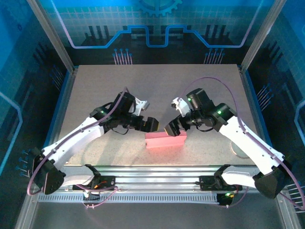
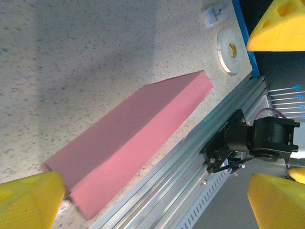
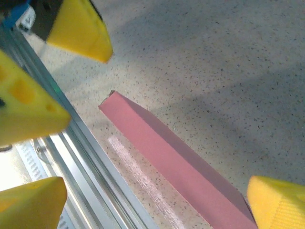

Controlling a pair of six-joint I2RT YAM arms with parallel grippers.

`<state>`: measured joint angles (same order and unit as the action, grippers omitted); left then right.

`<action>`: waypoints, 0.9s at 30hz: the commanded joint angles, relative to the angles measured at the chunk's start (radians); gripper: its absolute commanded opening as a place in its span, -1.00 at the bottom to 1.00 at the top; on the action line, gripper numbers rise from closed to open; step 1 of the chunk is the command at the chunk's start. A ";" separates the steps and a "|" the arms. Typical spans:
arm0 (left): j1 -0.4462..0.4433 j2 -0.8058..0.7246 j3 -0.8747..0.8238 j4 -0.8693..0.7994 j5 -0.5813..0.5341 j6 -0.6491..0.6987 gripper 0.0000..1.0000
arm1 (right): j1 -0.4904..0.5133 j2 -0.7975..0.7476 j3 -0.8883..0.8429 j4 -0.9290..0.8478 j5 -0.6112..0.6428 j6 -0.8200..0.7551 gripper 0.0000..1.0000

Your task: Fold the paper box

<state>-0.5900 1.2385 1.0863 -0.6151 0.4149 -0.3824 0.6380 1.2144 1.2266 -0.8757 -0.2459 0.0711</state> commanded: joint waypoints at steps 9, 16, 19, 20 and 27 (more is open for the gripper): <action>0.077 -0.256 -0.032 -0.202 0.041 0.283 0.99 | 0.124 0.206 0.168 -0.198 0.090 -0.237 0.72; 0.087 -0.352 -0.186 -0.069 0.044 0.252 0.99 | 0.179 0.318 0.224 -0.232 0.145 -0.250 0.66; 0.103 -0.356 -0.194 -0.067 0.060 0.253 0.99 | 0.185 0.343 0.231 -0.228 0.150 -0.227 0.54; 0.105 -0.359 -0.192 -0.063 0.068 0.249 0.99 | 0.184 0.350 0.233 -0.225 0.161 -0.205 0.43; 0.109 -0.358 -0.158 -0.053 0.091 0.235 0.99 | 0.171 0.326 0.226 -0.168 0.159 -0.079 -0.26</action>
<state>-0.4889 0.8898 0.8948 -0.6922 0.4576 -0.1505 0.8124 1.5608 1.4273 -1.0584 -0.0765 -0.0776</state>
